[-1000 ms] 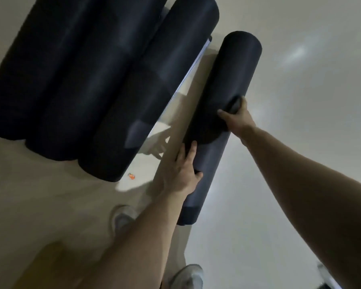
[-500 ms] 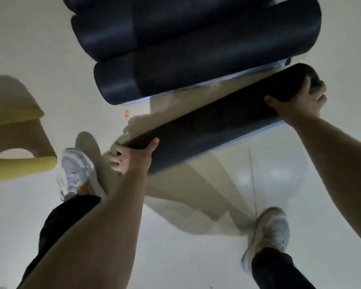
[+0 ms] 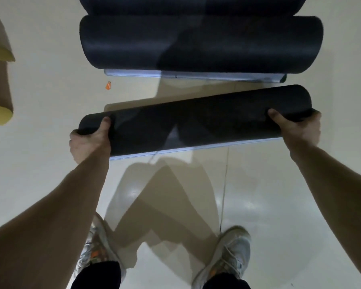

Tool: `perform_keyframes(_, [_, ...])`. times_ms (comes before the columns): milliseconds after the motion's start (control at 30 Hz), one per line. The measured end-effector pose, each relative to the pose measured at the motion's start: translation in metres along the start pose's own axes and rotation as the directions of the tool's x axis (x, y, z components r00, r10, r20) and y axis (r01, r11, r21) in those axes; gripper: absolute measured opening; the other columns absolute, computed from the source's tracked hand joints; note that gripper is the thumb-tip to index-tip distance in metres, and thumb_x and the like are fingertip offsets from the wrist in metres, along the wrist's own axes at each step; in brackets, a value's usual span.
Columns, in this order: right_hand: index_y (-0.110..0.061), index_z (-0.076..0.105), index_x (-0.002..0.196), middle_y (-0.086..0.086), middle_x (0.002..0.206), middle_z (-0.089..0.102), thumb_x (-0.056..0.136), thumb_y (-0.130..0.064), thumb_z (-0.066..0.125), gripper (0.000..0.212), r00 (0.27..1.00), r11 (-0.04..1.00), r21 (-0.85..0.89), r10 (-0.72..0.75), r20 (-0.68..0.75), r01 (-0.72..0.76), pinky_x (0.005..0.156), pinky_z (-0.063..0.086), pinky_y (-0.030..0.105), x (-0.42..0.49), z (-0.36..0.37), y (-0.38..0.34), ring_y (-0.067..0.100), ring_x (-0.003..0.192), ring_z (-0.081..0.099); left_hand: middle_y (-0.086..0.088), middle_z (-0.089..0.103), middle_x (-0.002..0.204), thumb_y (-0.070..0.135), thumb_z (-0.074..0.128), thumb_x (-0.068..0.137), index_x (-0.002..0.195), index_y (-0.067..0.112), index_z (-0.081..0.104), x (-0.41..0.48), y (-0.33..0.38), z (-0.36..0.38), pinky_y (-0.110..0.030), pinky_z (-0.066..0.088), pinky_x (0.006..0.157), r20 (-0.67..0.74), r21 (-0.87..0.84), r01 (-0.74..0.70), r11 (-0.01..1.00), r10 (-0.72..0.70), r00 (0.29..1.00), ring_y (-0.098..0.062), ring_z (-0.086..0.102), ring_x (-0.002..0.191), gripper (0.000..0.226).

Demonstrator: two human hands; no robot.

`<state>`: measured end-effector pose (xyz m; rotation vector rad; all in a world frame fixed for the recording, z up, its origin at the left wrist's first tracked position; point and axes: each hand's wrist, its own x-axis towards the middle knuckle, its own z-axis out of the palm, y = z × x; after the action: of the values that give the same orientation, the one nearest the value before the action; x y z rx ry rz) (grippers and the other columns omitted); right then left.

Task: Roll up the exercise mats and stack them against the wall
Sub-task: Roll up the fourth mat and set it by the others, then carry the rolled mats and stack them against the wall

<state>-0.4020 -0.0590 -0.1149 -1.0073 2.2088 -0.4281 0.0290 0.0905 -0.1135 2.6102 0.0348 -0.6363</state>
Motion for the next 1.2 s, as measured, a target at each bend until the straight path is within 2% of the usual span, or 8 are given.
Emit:
perform_keyframes(167, [-0.014, 0.047, 0.135, 0.009, 0.132, 0.06, 0.064, -0.074, 0.081, 0.099, 0.999, 0.992, -0.124, -0.014, 0.049, 0.02, 0.09, 0.048, 0.04, 0.002, -0.013, 0.002, 0.033, 0.12, 0.057, -0.002, 0.064, 0.117, 0.075, 0.075, 0.067, 0.129, 0.017, 0.06, -0.015, -0.019, -0.01, -0.033, 0.048, 0.085, 0.039, -0.002, -0.003, 1.0, 0.003, 0.999, -0.027, 0.062, 0.105, 0.086])
perform_keyframes(367, [-0.013, 0.054, 0.134, 0.011, 0.124, 0.065, 0.049, -0.087, 0.072, 0.114, 0.966, 0.932, -0.353, 0.008, 0.26, 0.087, 0.088, 0.052, 0.045, 0.02, -0.027, -0.006, 0.038, 0.113, 0.061, -0.005, 0.065, 0.127, 0.067, 0.077, 0.076, 0.132, 0.017, 0.056, -0.008, -0.031, -0.011, -0.038, 0.05, 0.093, 0.098, -0.066, -0.047, 0.997, 0.053, 0.994, -0.031, 0.061, 0.117, 0.078])
perform_keyframes(500, [-0.017, 0.024, 0.155, 0.017, 0.153, 0.042, 0.072, -0.063, 0.08, 0.11, 0.963, 0.882, -0.433, -0.079, 0.257, 0.188, 0.108, 0.04, 0.057, 0.02, -0.019, -0.019, 0.044, 0.138, 0.041, -0.007, 0.064, 0.127, 0.064, 0.078, 0.077, 0.13, 0.015, 0.054, -0.001, -0.019, -0.007, -0.04, 0.051, 0.093, 0.097, -0.07, -0.024, 0.997, 0.031, 0.995, -0.032, 0.06, 0.116, 0.077])
perform_keyframes(633, [-0.03, 0.022, 0.161, 0.01, 0.165, 0.027, 0.085, -0.055, 0.055, 0.087, 0.717, 0.437, -0.568, -0.4, 0.572, 0.697, 0.123, 0.021, 0.056, 0.012, -0.01, -0.058, 0.037, 0.15, 0.024, -0.008, 0.063, 0.13, 0.062, 0.076, 0.08, 0.133, 0.015, 0.051, -0.001, -0.01, -0.005, -0.036, 0.047, 0.089, 0.091, -0.037, -0.024, 0.999, 0.028, 0.995, -0.034, 0.059, 0.119, 0.075])
perform_keyframes(800, [-0.038, -0.008, 0.16, 0.005, 0.17, 0.011, 0.079, -0.057, 0.072, 0.116, 0.353, -0.064, -0.367, -0.165, 0.921, 0.928, 0.122, 0.019, 0.056, -0.022, 0.059, -0.108, 0.034, 0.153, 0.02, -0.004, 0.063, 0.124, 0.058, 0.077, 0.081, 0.131, 0.014, 0.052, -0.005, -0.014, -0.003, -0.031, 0.044, 0.087, 0.071, -0.093, -0.041, 0.995, 0.048, 0.996, -0.027, 0.059, 0.111, 0.071])
perform_keyframes(967, [-0.042, -0.022, 0.155, 0.003, 0.169, 0.006, 0.064, -0.064, 0.084, 0.142, 0.407, -0.033, -0.406, 0.047, 0.912, 0.913, 0.119, 0.027, 0.056, -0.028, 0.073, -0.126, 0.036, 0.151, 0.02, 0.005, 0.059, 0.113, 0.055, 0.08, 0.08, 0.129, 0.013, 0.053, -0.002, -0.021, 0.001, -0.028, 0.046, 0.088, 0.065, -0.206, -0.058, 0.977, 0.073, 0.995, -0.017, 0.056, 0.102, 0.07])
perform_keyframes(1100, [-0.037, -0.01, 0.157, 0.008, 0.162, 0.027, 0.038, -0.088, 0.079, 0.157, 0.369, -0.118, -0.386, -0.146, 0.918, 0.915, 0.116, 0.033, 0.06, -0.051, 0.086, -0.112, 0.039, 0.141, 0.037, -0.002, 0.053, 0.132, 0.053, 0.079, 0.08, 0.141, 0.011, 0.041, -0.009, -0.038, 0.005, -0.034, 0.045, 0.107, 0.012, -0.303, -0.124, 0.945, 0.134, 0.991, -0.021, 0.055, 0.121, 0.083])
perform_keyframes(1200, [-0.041, 0.0, 0.157, 0.007, 0.158, 0.037, 0.037, -0.086, 0.081, 0.152, 0.372, -0.052, -0.384, -0.165, 0.914, 0.922, 0.113, 0.037, 0.059, -0.053, 0.092, -0.119, 0.039, 0.136, 0.045, -0.013, 0.039, 0.148, 0.057, 0.076, 0.082, 0.153, 0.009, 0.028, -0.047, -0.073, 0.025, -0.036, 0.038, 0.11, -0.089, -0.351, 0.096, 0.931, -0.136, 0.987, -0.031, 0.044, 0.134, 0.098])
